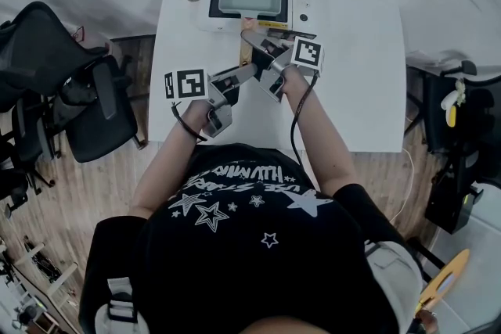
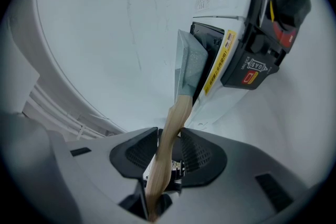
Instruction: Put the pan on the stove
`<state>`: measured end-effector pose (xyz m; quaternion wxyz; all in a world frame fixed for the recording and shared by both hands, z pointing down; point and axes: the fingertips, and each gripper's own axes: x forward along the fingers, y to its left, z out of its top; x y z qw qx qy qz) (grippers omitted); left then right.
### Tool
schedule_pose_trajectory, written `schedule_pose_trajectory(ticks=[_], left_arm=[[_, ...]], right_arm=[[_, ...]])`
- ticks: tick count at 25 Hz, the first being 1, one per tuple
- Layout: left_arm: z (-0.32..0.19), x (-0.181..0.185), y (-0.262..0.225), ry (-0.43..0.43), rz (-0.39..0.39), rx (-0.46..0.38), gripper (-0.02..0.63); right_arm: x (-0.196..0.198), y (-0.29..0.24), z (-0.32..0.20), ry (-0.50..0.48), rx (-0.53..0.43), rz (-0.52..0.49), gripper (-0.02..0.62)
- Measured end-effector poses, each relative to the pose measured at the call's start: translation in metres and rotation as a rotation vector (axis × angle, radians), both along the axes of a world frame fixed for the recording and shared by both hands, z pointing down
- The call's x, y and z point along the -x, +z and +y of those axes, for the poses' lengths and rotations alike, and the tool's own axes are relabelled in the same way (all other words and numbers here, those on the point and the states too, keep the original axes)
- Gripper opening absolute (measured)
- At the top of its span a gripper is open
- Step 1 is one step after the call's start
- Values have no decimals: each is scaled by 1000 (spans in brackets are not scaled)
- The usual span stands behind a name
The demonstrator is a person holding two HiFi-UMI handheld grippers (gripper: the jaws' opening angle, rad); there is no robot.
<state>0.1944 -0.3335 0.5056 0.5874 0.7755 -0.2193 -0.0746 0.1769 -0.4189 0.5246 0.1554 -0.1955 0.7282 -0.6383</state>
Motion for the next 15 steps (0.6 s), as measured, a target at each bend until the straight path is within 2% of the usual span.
schedule_pose_trajectory(ticks=[3,6,12,15], left_arm=[[0,0,-2,5,5,-5,118],[1,-1,-4,19,15,-11,151],[2,1,-10,33,23,-36,267],[4,5,-8,46,9,-42,292]], right_arm=[[0,-1,-1,10,-10,6,140],[0,-1,-3,24,-17,26,190],[-2,1,0,57,-12,55,232],[0,2,3,68,-17,71,238]])
